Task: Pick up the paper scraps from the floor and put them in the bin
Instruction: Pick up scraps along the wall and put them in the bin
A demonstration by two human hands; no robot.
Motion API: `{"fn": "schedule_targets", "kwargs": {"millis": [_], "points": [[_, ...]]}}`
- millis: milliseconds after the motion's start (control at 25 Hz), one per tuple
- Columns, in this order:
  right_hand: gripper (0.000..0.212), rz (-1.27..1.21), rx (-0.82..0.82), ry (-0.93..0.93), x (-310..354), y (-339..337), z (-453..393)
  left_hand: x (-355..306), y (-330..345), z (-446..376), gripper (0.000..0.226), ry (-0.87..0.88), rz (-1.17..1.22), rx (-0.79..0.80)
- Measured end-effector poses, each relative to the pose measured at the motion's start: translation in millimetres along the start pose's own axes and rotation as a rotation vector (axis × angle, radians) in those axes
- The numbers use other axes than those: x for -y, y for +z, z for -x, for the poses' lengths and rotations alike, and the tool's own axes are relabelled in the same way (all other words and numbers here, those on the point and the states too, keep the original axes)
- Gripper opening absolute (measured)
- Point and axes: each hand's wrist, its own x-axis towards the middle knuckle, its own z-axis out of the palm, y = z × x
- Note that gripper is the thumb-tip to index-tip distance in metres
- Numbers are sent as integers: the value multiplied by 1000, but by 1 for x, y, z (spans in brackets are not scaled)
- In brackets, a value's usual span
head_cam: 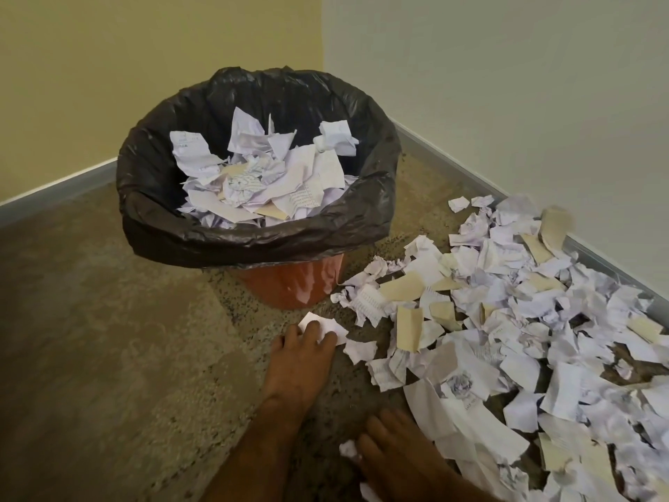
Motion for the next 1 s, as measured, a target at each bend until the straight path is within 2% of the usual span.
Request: {"fn": "schedule_targets", "kwargs": {"millis": [280, 360, 400, 480, 520, 600, 680, 840, 1000], "points": [[19, -84, -94, 364, -35, -22, -12, 21, -3, 40, 21, 9, 180, -100], [33, -133, -94, 421, -39, -21, -15, 23, -3, 55, 19, -7, 216, -103], [47, -164, -54, 405, -38, -22, -16, 23, -1, 61, 22, -11, 235, -105], [84, -177, 82, 283, -35, -24, -15, 19, 1, 67, 42, -9, 306, -71], [100, -141, 164, 210, -33, -27, -16, 17, 2, 67, 62, 5, 321, -25], [110, -34, 261, 92, -32, -29, -21, 19, 6, 61, 99, 44, 265, 54], [99, 30, 248, 87, -34, -24, -31, 21, 8, 52, 101, 49, 193, 109], [75, 34, 235, 217, -40, -14, -56, 23, 5, 34, 78, -36, 96, 181], [52, 90, 263, 241, -47, -17, -72, 21, 4, 22, 55, -26, -5, 81]]}}
